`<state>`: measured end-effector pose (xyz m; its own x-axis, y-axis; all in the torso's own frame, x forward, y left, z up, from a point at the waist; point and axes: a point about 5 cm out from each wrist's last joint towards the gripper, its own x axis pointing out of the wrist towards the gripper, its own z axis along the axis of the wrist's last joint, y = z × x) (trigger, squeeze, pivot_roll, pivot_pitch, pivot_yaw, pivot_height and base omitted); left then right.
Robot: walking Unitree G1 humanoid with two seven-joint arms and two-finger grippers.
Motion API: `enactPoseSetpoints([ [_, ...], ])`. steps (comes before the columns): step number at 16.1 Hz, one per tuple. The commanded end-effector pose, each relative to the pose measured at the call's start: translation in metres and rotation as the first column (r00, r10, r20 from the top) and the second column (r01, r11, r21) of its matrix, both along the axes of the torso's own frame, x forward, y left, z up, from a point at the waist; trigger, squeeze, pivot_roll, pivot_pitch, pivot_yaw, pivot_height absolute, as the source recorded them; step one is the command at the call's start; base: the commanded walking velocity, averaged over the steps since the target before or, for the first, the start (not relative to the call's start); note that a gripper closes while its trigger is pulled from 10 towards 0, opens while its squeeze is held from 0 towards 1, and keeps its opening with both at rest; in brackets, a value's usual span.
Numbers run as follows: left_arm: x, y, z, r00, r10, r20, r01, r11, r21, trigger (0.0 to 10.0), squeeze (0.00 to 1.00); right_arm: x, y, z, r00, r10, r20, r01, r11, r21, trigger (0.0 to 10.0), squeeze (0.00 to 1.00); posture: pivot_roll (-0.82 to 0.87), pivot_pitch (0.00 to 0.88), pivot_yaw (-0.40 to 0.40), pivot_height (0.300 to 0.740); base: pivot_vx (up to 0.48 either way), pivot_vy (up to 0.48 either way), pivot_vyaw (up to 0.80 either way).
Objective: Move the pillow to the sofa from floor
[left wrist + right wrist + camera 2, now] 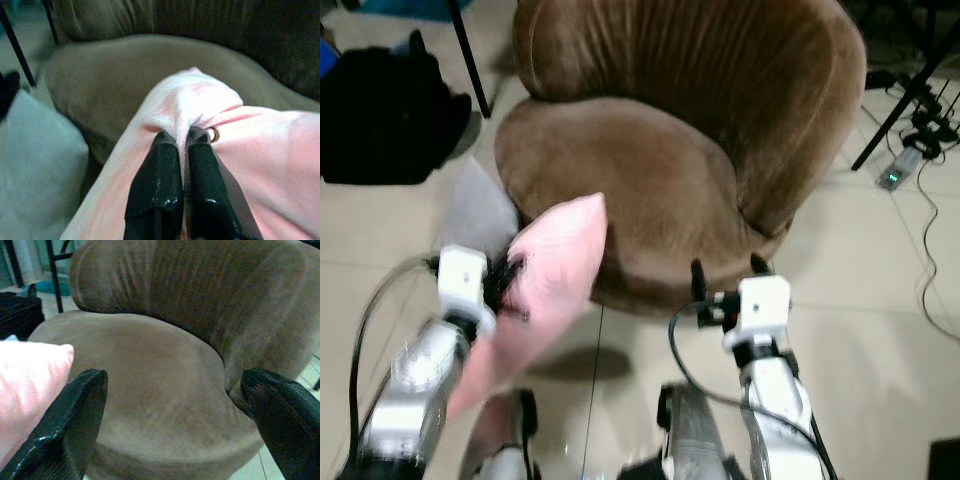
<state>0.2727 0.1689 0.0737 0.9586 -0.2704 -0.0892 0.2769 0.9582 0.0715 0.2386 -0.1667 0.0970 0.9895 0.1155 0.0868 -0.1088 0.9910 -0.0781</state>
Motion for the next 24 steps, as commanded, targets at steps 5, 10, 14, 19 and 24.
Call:
enactPoseSetpoints([
  [5, -0.007, 0.004, 0.001, 0.998, -0.056, 0.024, 0.055, 0.998, 0.030, 0.0, 0.00, -0.026, -0.022, -0.023, 0.996, 0.009, -0.088, -0.018, 0.994, -0.105, 10.0, 0.00, 0.02, 0.103, -0.048, 0.731, 0.000, 0.000, 0.00],
  [10, 0.004, -0.009, 0.016, 0.990, -0.121, 0.077, 0.117, 0.992, 0.052, 0.0, 0.00, -0.024, -0.017, -0.026, 0.997, 0.009, -0.081, -0.018, 0.994, -0.107, 10.0, 0.00, 0.02, 0.091, -0.043, 0.740, 0.000, 0.000, 0.00],
  [14, 0.011, -0.009, 0.019, 0.989, -0.129, 0.074, 0.125, 0.990, 0.059, 0.0, 0.00, -0.022, -0.006, -0.027, 0.997, 0.018, -0.073, -0.025, 0.996, -0.091, 10.0, 0.00, 0.01, 0.104, -0.028, 0.740, 0.000, 0.000, 0.00],
  [19, 0.004, -0.009, 0.011, 0.989, -0.136, 0.057, 0.132, 0.989, 0.071, 0.0, 0.00, -0.019, -0.004, -0.023, 0.998, 0.014, -0.055, -0.019, 0.996, -0.084, 10.0, 0.00, 0.02, 0.118, -0.030, 0.740, 0.000, 0.000, 0.00],
  [24, 0.009, -0.004, 0.015, 0.992, -0.110, 0.061, 0.104, 0.990, 0.092, 0.0, 0.00, -0.016, 0.000, -0.021, 0.998, 0.033, -0.050, -0.037, 0.995, -0.088, 10.0, 0.00, 0.03, 0.127, -0.031, 0.740, 0.288, 0.000, 0.00],
])
